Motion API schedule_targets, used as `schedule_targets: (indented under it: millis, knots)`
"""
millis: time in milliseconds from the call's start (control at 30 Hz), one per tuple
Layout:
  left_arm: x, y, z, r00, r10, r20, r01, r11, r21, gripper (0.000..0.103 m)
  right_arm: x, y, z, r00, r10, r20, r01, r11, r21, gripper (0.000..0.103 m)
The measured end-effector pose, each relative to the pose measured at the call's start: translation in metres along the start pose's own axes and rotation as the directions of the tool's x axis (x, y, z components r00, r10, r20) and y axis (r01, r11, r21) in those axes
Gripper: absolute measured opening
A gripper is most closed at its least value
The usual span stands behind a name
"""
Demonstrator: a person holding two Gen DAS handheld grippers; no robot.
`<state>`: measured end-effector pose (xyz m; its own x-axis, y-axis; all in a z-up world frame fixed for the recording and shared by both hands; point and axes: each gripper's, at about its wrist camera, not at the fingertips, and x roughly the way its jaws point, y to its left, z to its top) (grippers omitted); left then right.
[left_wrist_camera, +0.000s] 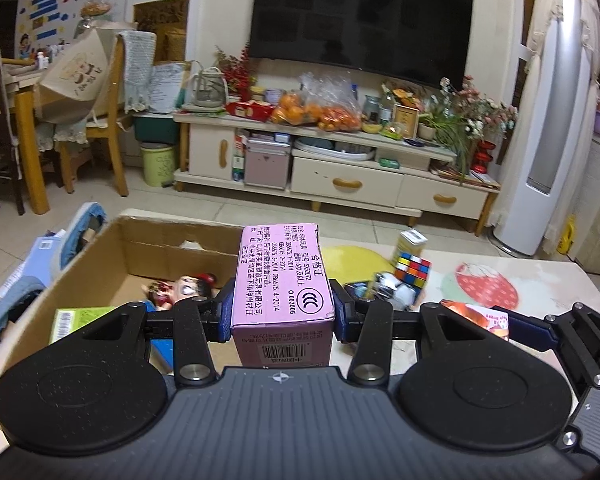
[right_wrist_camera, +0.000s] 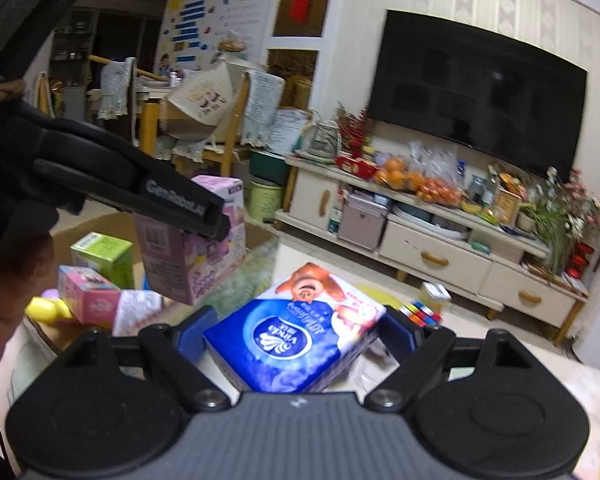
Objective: Organize rigid objects
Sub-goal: 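Carry the pink carton and tissue pack into the cardboard box and open both tools, then move both tools back from the cardboard box to the table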
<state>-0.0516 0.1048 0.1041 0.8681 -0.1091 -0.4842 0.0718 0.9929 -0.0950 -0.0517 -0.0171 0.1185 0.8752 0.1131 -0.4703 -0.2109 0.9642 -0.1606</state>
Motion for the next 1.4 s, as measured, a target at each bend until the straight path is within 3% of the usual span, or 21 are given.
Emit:
schedule_targets:
  millis: [300, 667, 1067, 1133, 1200, 1233, 1267, 1400]
  knots:
    - [0.008, 0.021, 0.009, 0.997, 0.076, -0.005, -0.076, 0.995, -0.063, 0.055, 0.024, 0.027, 0.024, 0.993, 0.115, 0.023, -0.114, 0.992, -0.061, 0.086]
    - [0.015, 0.047, 0.015, 0.987, 0.157, -0.027, -0.159, 0.979, -0.124, 0.055, 0.068, 0.054, 0.04, 0.979, 0.201, 0.023, -0.195, 0.969, -0.152, 0.086]
    - [0.025, 0.043, 0.017, 0.979, 0.186, -0.082, -0.195, 0.974, -0.115, 0.055, 0.109, 0.069, 0.034, 0.976, 0.219, -0.003, -0.216, 0.957, -0.193, 0.087]
    - [0.027, 0.042, 0.016, 0.977, 0.194, -0.09, -0.204, 0.973, -0.111, 0.055, 0.112, 0.069, 0.03, 0.981, 0.192, 0.0, -0.188, 0.961, -0.203, 0.094]
    - [0.027, 0.041, 0.017, 0.975, 0.201, -0.092, -0.21, 0.972, -0.103, 0.065, 0.109, 0.067, 0.028, 0.981, 0.192, 0.011, -0.186, 0.964, -0.191, 0.094]
    - [0.027, 0.043, 0.017, 0.975, 0.201, -0.091, -0.21, 0.972, -0.101, 0.077, 0.104, 0.064, 0.027, 0.979, 0.201, 0.026, -0.193, 0.965, -0.179, 0.095]
    - [0.026, 0.043, 0.017, 0.975, 0.205, -0.086, -0.213, 0.972, -0.099, 0.083, 0.1, 0.063, 0.026, 0.979, 0.201, 0.04, -0.192, 0.967, -0.169, 0.096]
    - [0.022, 0.044, 0.017, 0.973, 0.212, -0.088, -0.22, 0.97, -0.099, 0.087, 0.078, 0.057, 0.022, 0.98, 0.177, 0.086, -0.165, 0.978, -0.131, 0.097]
